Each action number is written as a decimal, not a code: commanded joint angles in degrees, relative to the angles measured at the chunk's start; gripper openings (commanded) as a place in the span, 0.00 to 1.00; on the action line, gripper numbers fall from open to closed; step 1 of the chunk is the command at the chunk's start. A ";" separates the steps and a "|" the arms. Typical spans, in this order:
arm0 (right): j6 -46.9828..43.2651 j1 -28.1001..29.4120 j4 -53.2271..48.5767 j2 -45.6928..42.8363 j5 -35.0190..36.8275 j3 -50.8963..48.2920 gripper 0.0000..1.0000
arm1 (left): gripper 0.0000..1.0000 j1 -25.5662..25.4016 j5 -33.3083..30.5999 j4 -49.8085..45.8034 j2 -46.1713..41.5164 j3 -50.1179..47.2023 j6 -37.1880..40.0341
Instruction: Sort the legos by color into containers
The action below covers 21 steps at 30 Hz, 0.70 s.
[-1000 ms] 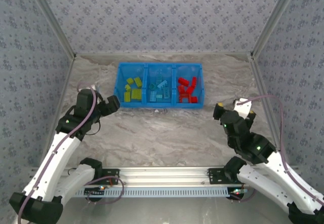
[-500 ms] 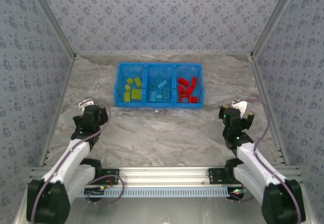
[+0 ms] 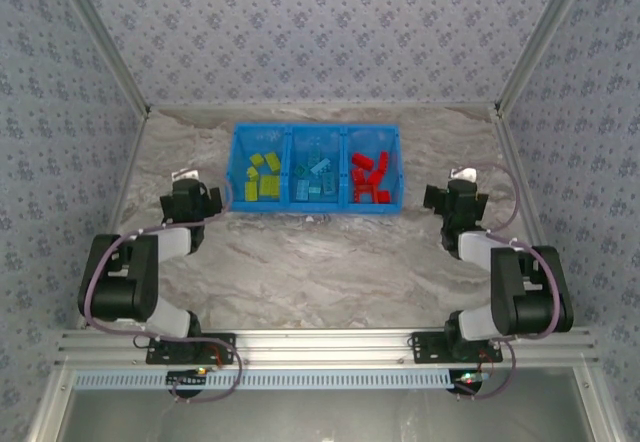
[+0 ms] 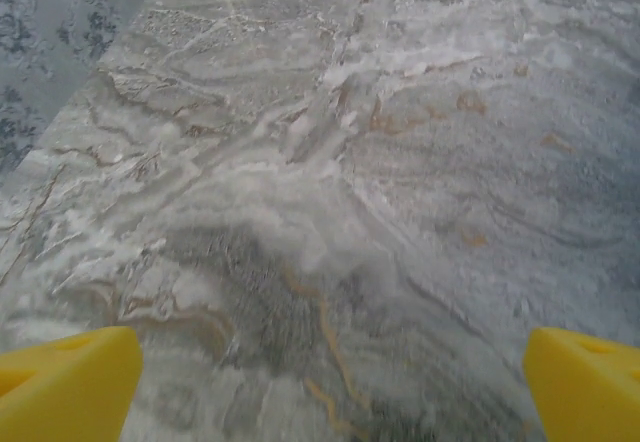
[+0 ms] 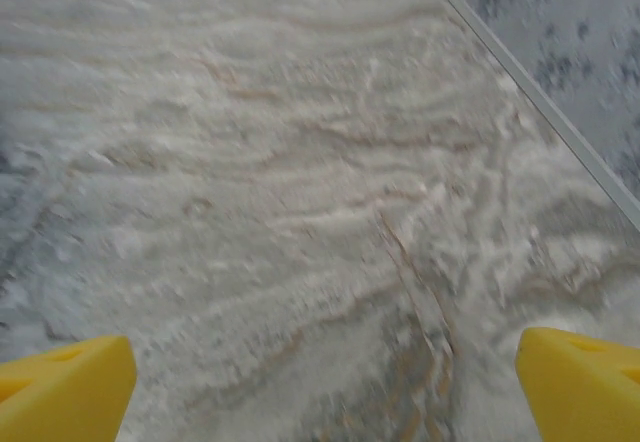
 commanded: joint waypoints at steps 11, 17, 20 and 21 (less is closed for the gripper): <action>-2.70 -1.67 16.46 5.59 -5.04 -5.45 1.00 | 0.98 1.84 4.01 20.10 1.31 -7.52 0.26; -2.87 -1.41 16.67 5.72 -4.38 -5.50 1.00 | 0.98 1.76 4.09 19.21 1.10 -7.29 0.19; -2.82 -1.41 16.64 5.76 -4.47 -5.40 1.00 | 0.98 1.83 3.97 19.38 1.23 -7.34 0.21; -2.87 -1.41 16.60 5.78 -4.48 -5.37 1.00 | 0.98 1.79 3.95 19.23 1.11 -7.29 0.27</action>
